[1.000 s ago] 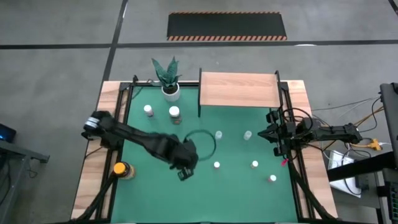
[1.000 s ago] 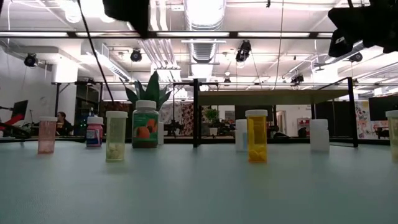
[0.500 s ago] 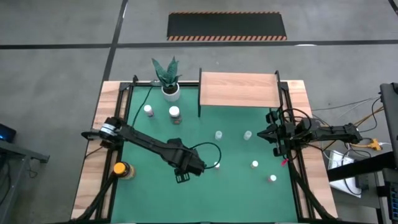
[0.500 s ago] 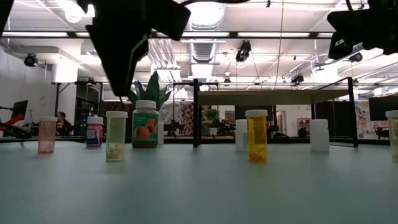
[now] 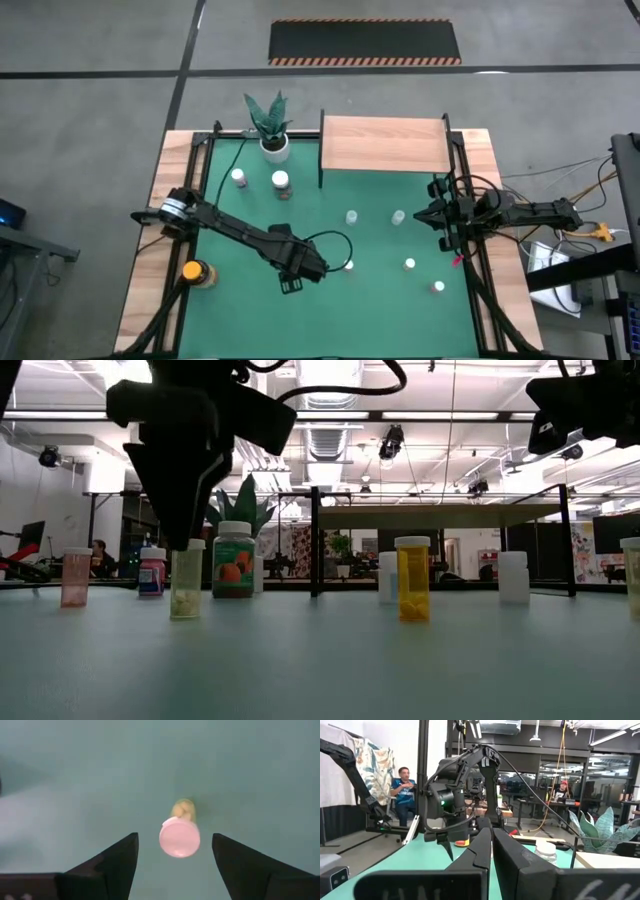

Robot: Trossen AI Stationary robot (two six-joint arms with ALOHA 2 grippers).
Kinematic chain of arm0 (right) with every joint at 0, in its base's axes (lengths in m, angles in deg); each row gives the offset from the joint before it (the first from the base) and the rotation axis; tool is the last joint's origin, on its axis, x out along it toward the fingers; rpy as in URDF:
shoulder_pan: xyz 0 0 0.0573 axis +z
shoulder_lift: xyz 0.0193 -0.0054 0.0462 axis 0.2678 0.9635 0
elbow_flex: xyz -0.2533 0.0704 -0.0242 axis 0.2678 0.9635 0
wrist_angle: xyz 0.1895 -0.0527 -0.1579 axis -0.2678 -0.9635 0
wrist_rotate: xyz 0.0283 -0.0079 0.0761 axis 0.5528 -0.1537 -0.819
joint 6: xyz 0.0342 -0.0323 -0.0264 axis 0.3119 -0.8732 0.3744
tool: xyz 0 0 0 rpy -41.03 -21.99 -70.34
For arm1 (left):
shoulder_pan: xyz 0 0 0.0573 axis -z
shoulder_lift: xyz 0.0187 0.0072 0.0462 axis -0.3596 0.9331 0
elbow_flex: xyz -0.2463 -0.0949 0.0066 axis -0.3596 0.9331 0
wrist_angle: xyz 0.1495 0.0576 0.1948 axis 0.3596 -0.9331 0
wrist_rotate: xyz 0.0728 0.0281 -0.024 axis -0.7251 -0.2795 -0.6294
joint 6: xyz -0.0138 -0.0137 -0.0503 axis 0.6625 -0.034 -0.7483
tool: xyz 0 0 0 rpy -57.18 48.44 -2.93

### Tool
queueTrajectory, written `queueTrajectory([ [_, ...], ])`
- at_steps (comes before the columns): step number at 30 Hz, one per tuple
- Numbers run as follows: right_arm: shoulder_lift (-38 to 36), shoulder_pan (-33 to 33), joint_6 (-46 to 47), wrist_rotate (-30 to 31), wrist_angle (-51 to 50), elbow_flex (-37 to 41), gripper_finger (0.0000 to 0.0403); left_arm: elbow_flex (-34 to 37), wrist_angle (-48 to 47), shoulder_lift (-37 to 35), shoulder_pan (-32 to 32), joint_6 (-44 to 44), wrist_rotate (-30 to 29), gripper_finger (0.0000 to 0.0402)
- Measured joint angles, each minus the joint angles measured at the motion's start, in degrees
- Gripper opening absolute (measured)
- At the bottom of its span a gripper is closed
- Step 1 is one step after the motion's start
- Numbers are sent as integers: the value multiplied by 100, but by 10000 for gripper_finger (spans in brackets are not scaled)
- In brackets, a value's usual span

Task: Pick and place medicine bottles onto shelf by color
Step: Put the left yellow pill bottle on the shelf

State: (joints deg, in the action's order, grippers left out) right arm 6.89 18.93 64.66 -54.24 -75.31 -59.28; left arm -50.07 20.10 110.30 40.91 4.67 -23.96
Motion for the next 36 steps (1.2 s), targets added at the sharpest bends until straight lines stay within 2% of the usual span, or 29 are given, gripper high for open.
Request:
queueTrajectory([
  [5, 0, 0, -11, 2, 0, 0, 11, 124, 237, -1, 0, 3, -4, 212],
  [16, 0, 0, -15, 0, 0, 0, 11, 139, 249, -1, 0, 10, 55, 92],
  [21, 0, 0, -13, 2, -2, 0, 11, -82, 236, -1, -18, -136, 248, 89],
  [27, 0, 0, 52, 2, -4, 0, 11, -1196, 335, -1, -287, -583, 976, 103],
  [30, 0, 0, 57, 2, -4, 0, 11, -1955, 422, -3, -533, -904, 997, 99],
  [33, 0, 0, 62, 4, -7, 0, 11, -2633, 462, -5, -792, -813, 998, 97],
  [36, 0, 0, 72, 4, -9, 0, 11, -3196, 479, -5, -1110, -291, 995, 97],
])
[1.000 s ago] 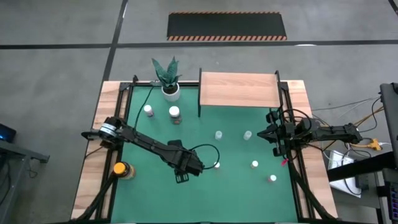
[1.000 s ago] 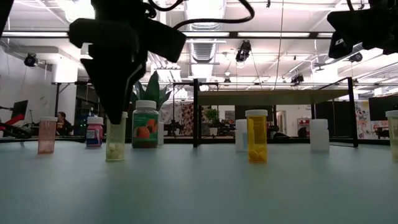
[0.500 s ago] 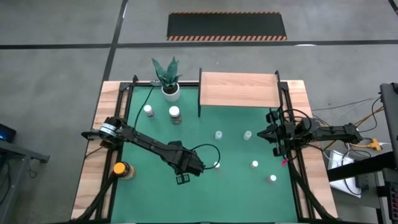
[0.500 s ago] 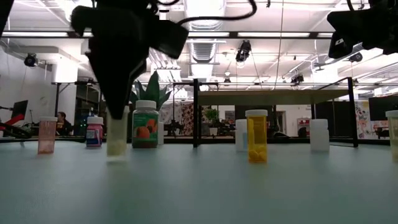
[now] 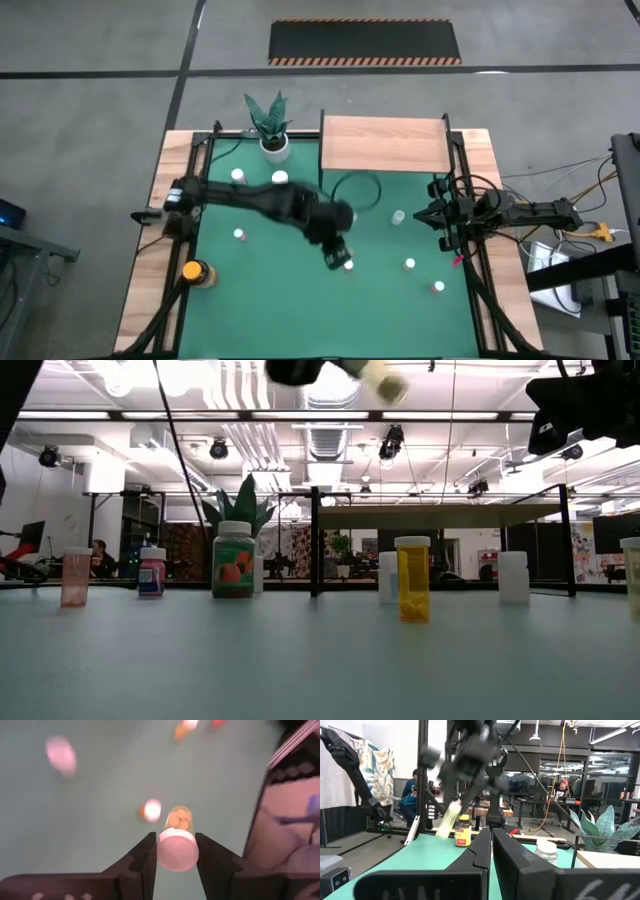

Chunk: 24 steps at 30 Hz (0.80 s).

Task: Pick and place medicine bottles onto shelf by color
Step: Put the left yellow pill bottle on the shelf

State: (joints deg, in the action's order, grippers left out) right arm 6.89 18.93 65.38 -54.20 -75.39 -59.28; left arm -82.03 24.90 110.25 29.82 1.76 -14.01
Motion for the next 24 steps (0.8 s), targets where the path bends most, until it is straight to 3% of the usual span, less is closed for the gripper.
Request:
queueTrajectory([
  [8, 0, 0, 0, 2, 4, -2, 11, -892, 320, 0, -1278, 1635, -52, 96],
  [15, 0, 0, 0, 19, 7, -2, 11, -991, 759, 4, -2557, 2922, -64, 96],
  [24, 0, -2, -37, 50, 11, -2, 11, -967, 805, 336, -3514, 3511, -68, 95],
])
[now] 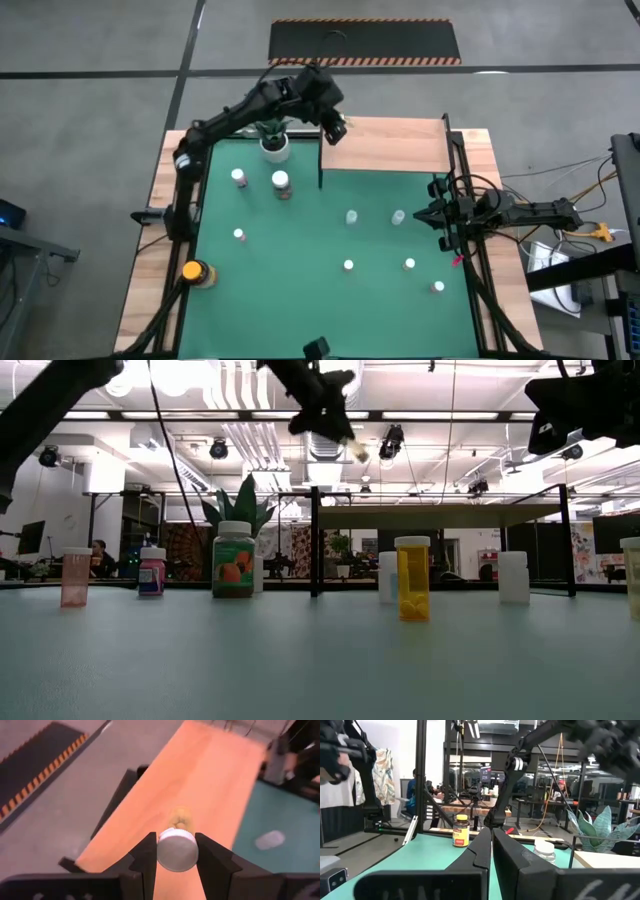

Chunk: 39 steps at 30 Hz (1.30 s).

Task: Pick and place medicine bottles onto shelf by color
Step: Put the left yellow pill bottle on the shelf

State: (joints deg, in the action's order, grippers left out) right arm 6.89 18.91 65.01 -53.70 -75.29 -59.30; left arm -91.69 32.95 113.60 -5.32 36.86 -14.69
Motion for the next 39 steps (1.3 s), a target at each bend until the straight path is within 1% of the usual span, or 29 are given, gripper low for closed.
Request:
queueTrajectory([
  [10, 4, 0, -4, 9, -4, 0, 11, 4, -371, 622, -17, 134, 4, 96],
  [14, 4, 0, -4, 7, -5, 0, 11, 4, -474, 723, -11, 131, 1, 107],
  [34, 4, 0, -125, 5, -6, 0, 11, 14, -439, 746, 70, 122, -85, 116],
  [37, 4, 0, -122, 5, -6, 0, 11, 15, -439, 746, 70, 205, -25, 125],
  [39, 4, 0, -120, 6, -6, 0, 11, 15, -435, 746, 69, 223, -14, 138],
])
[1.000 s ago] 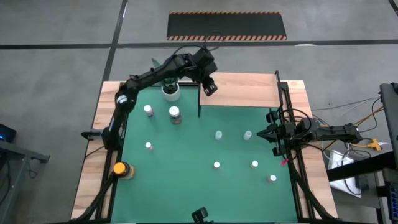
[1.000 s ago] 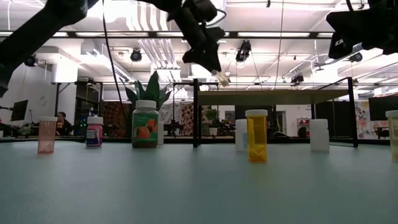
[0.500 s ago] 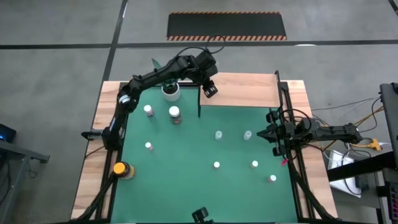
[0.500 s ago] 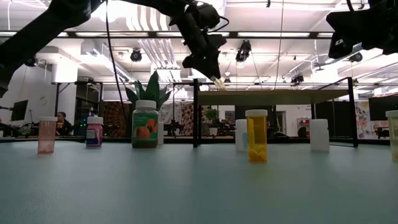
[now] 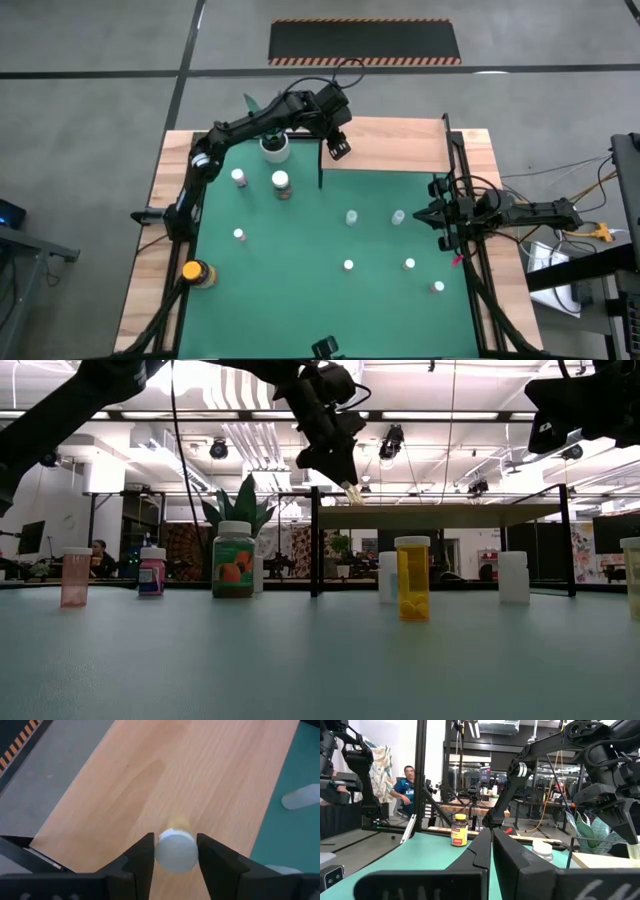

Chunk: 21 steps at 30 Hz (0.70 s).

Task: Pick and place medicine bottles onto shelf by color
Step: Put the left yellow pill bottle on the shelf

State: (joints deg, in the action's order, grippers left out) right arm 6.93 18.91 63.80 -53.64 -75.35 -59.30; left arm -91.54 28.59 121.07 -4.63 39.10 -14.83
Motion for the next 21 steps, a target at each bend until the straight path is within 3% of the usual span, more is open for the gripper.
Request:
queueTrajectory([
  [7, 0, 0, 4, -1, 0, 0, 11, 0, 25, 0, -1, 1, 1, 194],
  [13, 0, 0, 5, -1, -6, 0, 11, 0, 12, -11, 20, 70, 1, 210],
  [21, 0, -2, 22, -3, -24, 0, 11, 118, -577, -101, 227, 1785, -113, 210],
])
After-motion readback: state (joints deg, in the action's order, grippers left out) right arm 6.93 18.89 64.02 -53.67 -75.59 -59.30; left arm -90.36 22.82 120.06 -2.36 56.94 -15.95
